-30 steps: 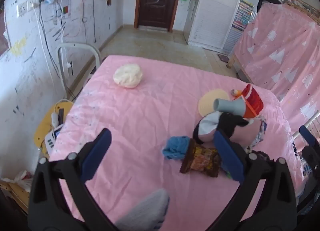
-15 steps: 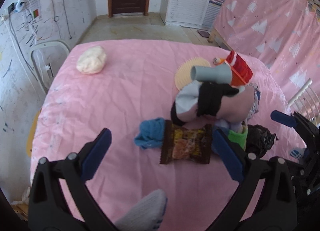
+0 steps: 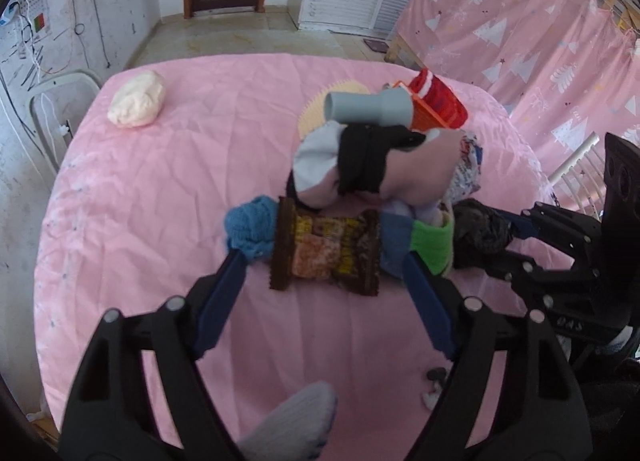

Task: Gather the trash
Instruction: 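Grasp the black plastic bag with the right gripper while the left gripper reaches toward the green cloth, then grasp the green cloth with the left gripper while the right gripper lifts the black bag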

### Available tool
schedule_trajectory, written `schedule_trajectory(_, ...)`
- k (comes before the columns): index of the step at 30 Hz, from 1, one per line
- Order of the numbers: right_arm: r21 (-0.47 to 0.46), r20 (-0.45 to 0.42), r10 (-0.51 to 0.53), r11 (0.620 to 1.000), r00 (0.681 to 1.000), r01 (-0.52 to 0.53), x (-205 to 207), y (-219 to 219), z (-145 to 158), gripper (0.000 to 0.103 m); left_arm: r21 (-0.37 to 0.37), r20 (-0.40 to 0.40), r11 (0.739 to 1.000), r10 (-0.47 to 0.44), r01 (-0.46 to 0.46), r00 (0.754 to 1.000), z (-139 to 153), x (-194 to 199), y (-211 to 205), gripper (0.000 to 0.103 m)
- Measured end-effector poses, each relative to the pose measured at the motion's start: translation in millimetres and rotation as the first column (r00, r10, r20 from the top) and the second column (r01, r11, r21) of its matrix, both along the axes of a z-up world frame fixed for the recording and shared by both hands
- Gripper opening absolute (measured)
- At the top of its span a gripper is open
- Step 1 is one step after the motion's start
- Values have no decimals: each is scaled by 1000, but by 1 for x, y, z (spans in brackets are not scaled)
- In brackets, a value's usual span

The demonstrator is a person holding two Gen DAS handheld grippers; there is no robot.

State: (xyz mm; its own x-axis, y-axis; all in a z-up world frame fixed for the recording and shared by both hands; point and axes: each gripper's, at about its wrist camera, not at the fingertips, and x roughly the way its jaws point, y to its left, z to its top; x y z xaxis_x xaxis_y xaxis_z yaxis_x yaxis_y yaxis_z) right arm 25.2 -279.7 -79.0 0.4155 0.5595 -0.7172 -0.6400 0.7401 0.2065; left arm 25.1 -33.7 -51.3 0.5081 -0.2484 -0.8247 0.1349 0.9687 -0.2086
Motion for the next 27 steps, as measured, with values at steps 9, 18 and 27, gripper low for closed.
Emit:
schedule_trajectory(9,38,22,-38,999,999,38,9,-25,6,26,-4,9,999,-43,43,999,10,-14,-14,77)
schedule_trajectory(18,93,41,-68,994,997,64,7,-48,12,27,7,36,988,-153,153,988,20,-6,-52,77)
schedule_trajectory(27,154,73,-126,982,989,114,-1,-84,27,27,76,-45,990,-116,119,992,-3,20,-79,33)
